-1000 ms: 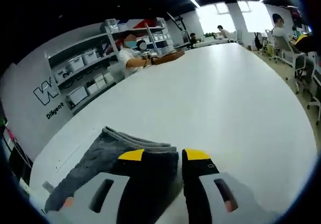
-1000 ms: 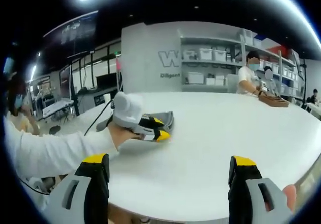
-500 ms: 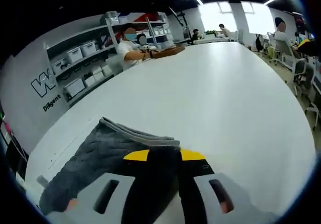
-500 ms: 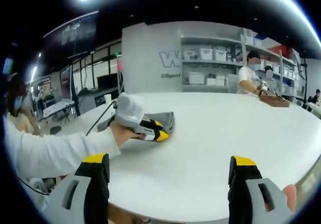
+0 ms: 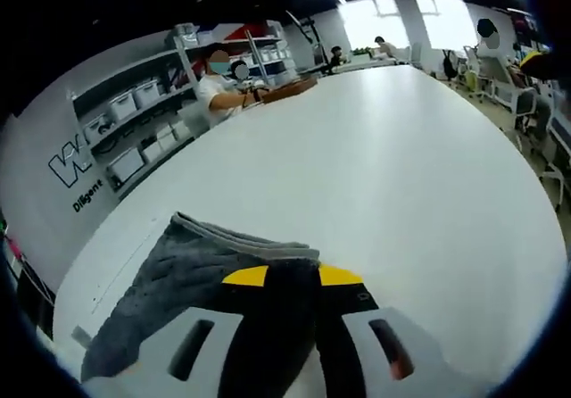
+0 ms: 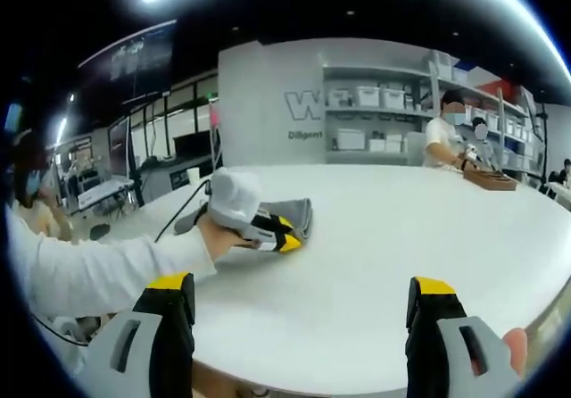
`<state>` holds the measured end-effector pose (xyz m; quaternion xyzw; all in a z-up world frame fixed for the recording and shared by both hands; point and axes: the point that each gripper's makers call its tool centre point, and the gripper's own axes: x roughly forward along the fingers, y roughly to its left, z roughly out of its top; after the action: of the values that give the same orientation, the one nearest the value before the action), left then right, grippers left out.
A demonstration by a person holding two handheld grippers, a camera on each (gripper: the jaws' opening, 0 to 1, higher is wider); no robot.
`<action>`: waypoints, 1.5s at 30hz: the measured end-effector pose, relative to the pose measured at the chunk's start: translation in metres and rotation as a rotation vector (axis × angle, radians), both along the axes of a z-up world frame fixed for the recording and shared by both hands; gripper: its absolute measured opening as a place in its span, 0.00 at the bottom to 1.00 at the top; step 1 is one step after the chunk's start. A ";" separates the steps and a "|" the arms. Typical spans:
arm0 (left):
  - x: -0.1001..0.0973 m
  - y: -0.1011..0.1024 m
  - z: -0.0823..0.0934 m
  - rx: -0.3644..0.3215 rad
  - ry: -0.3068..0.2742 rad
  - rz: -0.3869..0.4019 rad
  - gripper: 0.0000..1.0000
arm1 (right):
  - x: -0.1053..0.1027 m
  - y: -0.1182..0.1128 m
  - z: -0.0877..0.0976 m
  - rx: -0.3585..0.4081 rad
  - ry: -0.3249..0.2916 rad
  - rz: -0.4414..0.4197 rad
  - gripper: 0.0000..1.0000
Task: Open the folded towel by lifting each exposed corner and separating the folded layers until the towel lies flat within the target outline without major curled edges
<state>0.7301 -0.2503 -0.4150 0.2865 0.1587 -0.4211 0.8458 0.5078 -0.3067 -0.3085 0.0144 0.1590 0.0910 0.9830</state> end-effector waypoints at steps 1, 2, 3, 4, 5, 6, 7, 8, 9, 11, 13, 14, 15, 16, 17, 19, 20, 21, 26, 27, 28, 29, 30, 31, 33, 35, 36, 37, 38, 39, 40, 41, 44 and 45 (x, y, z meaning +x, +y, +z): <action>0.000 0.000 0.000 0.005 -0.003 -0.002 0.18 | 0.000 0.000 -0.001 -0.004 0.002 0.002 0.99; 0.001 0.000 0.000 0.008 -0.006 -0.007 0.18 | -0.001 0.000 -0.001 -0.008 0.006 0.002 0.99; 0.001 0.000 0.000 0.013 -0.018 -0.019 0.18 | -0.001 0.000 -0.002 -0.011 0.008 0.001 0.99; 0.001 0.000 0.000 0.003 -0.009 -0.017 0.18 | -0.001 -0.001 -0.002 -0.013 0.009 0.001 0.99; 0.001 0.000 -0.001 -0.011 0.011 -0.007 0.18 | -0.001 -0.001 -0.002 -0.014 0.008 0.001 0.99; 0.002 0.001 -0.001 -0.017 0.014 -0.009 0.17 | -0.001 0.000 -0.001 -0.012 0.006 0.002 0.99; 0.003 0.001 -0.001 -0.023 0.019 -0.010 0.17 | -0.001 0.000 -0.001 -0.011 0.004 0.003 0.99; 0.003 0.001 -0.001 -0.028 0.023 -0.010 0.17 | -0.001 0.000 0.000 -0.008 0.001 0.004 0.99; 0.003 0.001 0.000 -0.036 0.031 -0.007 0.17 | -0.001 0.000 0.000 -0.006 -0.002 0.007 0.99; 0.003 0.001 0.000 -0.041 0.035 -0.009 0.17 | -0.001 0.001 0.001 -0.002 -0.004 0.009 0.99; 0.003 0.000 0.000 -0.045 0.036 -0.013 0.17 | -0.002 0.000 0.002 -0.002 -0.007 0.007 0.99; 0.003 0.000 0.000 -0.046 0.036 -0.014 0.16 | -0.002 -0.001 0.002 -0.002 -0.009 0.005 0.99; 0.003 0.000 -0.001 -0.054 0.041 -0.008 0.15 | -0.002 -0.001 0.003 0.000 -0.012 0.004 0.99; 0.004 0.001 -0.001 -0.057 0.044 -0.006 0.15 | -0.002 -0.001 0.003 0.001 -0.013 0.004 0.99; 0.004 0.001 -0.001 -0.059 0.046 -0.007 0.14 | -0.002 -0.002 0.004 0.003 -0.018 0.001 0.99; 0.002 0.002 -0.001 -0.054 0.036 -0.010 0.10 | -0.002 -0.004 0.003 0.003 -0.018 -0.002 0.99; 0.001 0.002 0.000 -0.052 0.030 -0.015 0.09 | -0.001 -0.005 0.003 0.002 -0.016 -0.005 0.99; 0.001 0.002 0.000 -0.051 0.029 -0.016 0.09 | -0.001 -0.005 0.003 0.003 -0.016 -0.006 0.99; -0.005 0.004 -0.001 -0.065 0.030 -0.032 0.08 | -0.001 -0.006 0.003 0.005 -0.016 -0.009 0.99; -0.006 0.005 -0.001 -0.072 0.031 -0.032 0.07 | -0.001 -0.005 0.003 0.004 -0.015 -0.008 0.99; -0.007 0.005 -0.001 -0.073 0.031 -0.033 0.07 | -0.001 -0.005 0.003 0.003 -0.015 -0.009 0.99; -0.009 0.006 -0.001 -0.078 0.033 -0.034 0.07 | -0.001 -0.005 0.003 0.002 -0.015 -0.009 0.99; -0.010 0.007 -0.001 -0.080 0.034 -0.037 0.07 | -0.001 -0.004 0.003 0.002 -0.016 -0.008 0.99; -0.012 0.008 -0.001 -0.081 0.034 -0.040 0.07 | -0.001 -0.004 0.003 0.001 -0.016 -0.008 0.99; -0.015 0.010 -0.001 -0.085 0.038 -0.046 0.07 | -0.001 -0.003 0.003 0.001 -0.016 -0.006 0.99; -0.020 0.014 -0.001 -0.093 0.042 -0.054 0.07 | -0.001 -0.002 0.002 -0.001 -0.014 -0.003 0.99; -0.022 0.015 -0.001 -0.096 0.043 -0.057 0.07 | -0.001 -0.002 0.002 -0.001 -0.013 -0.003 0.99; -0.024 0.017 -0.001 -0.101 0.047 -0.060 0.07 | -0.001 -0.001 0.002 -0.001 -0.013 -0.002 0.99; -0.026 0.018 -0.001 -0.105 0.050 -0.064 0.07 | -0.001 -0.001 0.002 0.000 -0.014 -0.002 0.99; -0.030 0.021 -0.001 -0.110 0.053 -0.070 0.07 | -0.001 -0.001 0.003 0.001 -0.016 -0.002 0.99; -0.032 0.023 -0.001 -0.112 0.055 -0.073 0.06 | -0.001 -0.001 0.003 0.001 -0.017 -0.002 0.99; -0.035 0.024 -0.001 -0.112 0.056 -0.078 0.06 | -0.001 -0.001 0.003 0.001 -0.017 -0.002 0.99; -0.041 0.029 -0.001 -0.106 0.061 -0.093 0.06 | -0.001 0.000 0.003 0.001 -0.019 -0.003 0.99; -0.043 0.031 0.000 -0.103 0.066 -0.097 0.06 | -0.001 0.000 0.003 0.000 -0.018 -0.003 0.99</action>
<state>0.6872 -0.2195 -0.4154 0.2358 0.1505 -0.4782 0.8325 0.5070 -0.3070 -0.3051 0.0135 0.1500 0.0896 0.9845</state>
